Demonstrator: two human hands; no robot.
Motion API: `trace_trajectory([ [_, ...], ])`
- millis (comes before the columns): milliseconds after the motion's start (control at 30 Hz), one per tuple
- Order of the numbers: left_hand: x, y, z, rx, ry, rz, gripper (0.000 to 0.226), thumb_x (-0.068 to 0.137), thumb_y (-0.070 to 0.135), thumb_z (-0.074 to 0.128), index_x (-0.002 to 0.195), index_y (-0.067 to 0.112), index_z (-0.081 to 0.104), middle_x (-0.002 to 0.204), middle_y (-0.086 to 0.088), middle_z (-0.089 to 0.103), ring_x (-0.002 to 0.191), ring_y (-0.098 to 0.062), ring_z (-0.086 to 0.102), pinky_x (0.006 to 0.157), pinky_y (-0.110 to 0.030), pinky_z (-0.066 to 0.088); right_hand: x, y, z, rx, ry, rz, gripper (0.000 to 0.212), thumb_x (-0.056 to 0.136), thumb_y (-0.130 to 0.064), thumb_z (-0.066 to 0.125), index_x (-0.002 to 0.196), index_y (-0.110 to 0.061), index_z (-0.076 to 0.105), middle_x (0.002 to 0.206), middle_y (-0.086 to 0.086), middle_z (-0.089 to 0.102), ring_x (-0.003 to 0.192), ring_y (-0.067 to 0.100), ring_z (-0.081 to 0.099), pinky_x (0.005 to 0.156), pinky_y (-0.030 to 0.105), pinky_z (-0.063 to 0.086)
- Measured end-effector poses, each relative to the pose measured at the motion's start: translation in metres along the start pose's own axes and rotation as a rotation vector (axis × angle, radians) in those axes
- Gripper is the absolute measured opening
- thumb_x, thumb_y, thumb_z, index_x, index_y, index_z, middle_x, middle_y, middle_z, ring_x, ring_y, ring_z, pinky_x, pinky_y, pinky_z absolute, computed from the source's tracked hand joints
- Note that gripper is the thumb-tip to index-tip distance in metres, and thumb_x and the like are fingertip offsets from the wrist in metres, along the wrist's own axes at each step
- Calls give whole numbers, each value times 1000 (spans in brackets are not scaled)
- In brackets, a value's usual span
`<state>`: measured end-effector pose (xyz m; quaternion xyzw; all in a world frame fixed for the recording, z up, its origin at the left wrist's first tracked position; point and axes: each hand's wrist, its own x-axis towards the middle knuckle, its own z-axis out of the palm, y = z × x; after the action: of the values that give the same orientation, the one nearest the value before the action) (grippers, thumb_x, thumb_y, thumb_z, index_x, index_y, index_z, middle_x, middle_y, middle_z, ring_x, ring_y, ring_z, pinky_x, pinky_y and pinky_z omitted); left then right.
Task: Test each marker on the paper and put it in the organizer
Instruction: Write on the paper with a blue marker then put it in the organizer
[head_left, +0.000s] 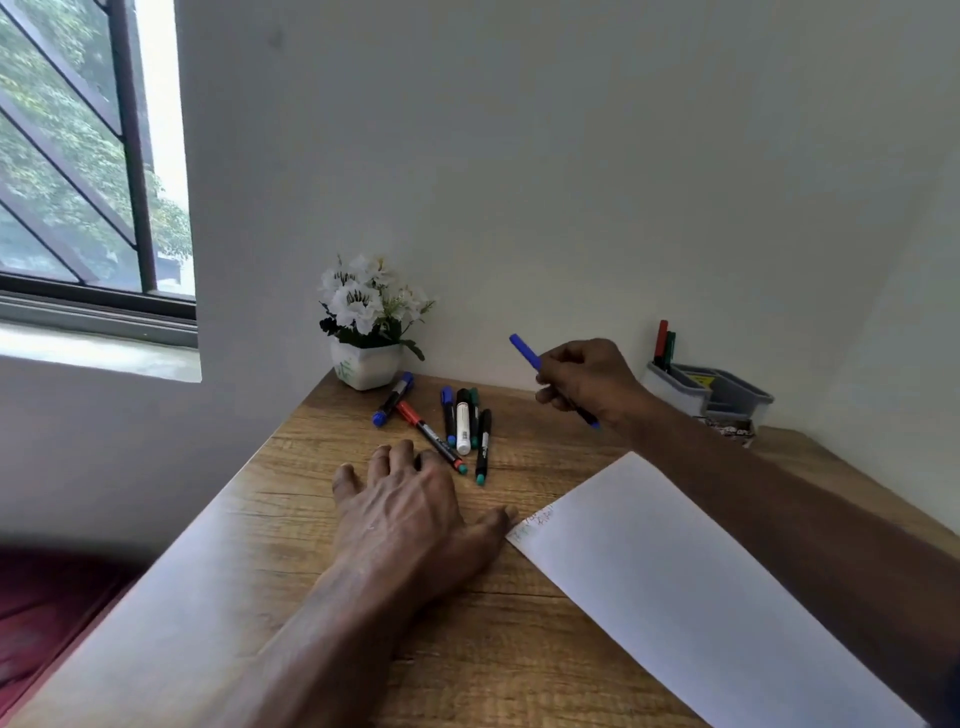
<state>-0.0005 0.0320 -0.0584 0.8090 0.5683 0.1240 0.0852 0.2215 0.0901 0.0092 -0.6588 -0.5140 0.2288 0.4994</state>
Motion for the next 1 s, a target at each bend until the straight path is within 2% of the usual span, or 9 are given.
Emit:
trace_trajectory([
  [100,0,0,-1,-10,-3,-8,102,77,93,35,153,24,36,165,-3,25,152,-23,21,122,-55,15,-46,2,-17,41,-76,-94,9,94,-13,71,99,-6,72,87,16,76,62,16,68,53,23,49],
  [233,-3,2,-5,-38,-12,-18,100,77,92,38,153,27,33,166,-1,23,152,-22,23,123,-54,16,-91,24,-15,60,-108,-200,12,99,-20,66,99,-10,73,83,11,76,59,14,63,53,21,48],
  [333,-4,4,-9,-84,17,-16,100,81,87,43,157,26,26,167,0,22,151,-21,26,122,-52,17,-96,44,-4,-192,-108,-368,13,100,-23,63,91,-18,72,75,-4,72,60,6,63,60,24,49],
  [433,-8,4,-10,-155,69,-7,92,82,83,47,156,31,28,164,2,28,148,-21,32,119,-53,24,-97,50,3,-437,-147,-568,19,99,-29,56,106,-22,72,78,-11,64,65,6,56,59,22,41],
  [500,-11,4,-9,-210,144,9,83,85,78,51,153,35,34,160,3,35,145,-20,37,116,-49,32,-99,53,8,-557,-198,-661,29,97,-37,48,111,-25,70,87,-8,68,73,11,59,64,30,45],
  [567,-14,4,-9,-259,214,52,70,89,68,58,149,38,41,155,5,42,141,-19,42,111,-43,38,-99,53,10,-596,-232,-677,36,96,-41,43,116,-27,70,94,-4,73,81,15,63,68,37,51],
  [700,-16,7,-8,-252,293,176,48,95,45,65,141,40,55,141,11,56,129,-12,54,103,-37,47,-100,51,8,-571,-258,-677,40,96,-40,44,124,-27,70,98,-1,75,84,18,65,69,40,53],
  [833,-16,7,-6,-257,309,237,34,94,32,69,127,42,67,112,19,71,104,2,63,90,-33,56,-102,50,8,-570,-278,-689,36,97,-38,48,125,-29,70,95,0,75,81,19,64,66,40,53],
  [1000,-13,5,-6,-316,312,266,30,93,24,72,119,40,71,101,24,70,90,12,61,71,-12,48,-102,51,8,-575,-293,-696,36,98,-37,50,127,-29,69,90,-1,74,75,16,62,61,35,50],
])
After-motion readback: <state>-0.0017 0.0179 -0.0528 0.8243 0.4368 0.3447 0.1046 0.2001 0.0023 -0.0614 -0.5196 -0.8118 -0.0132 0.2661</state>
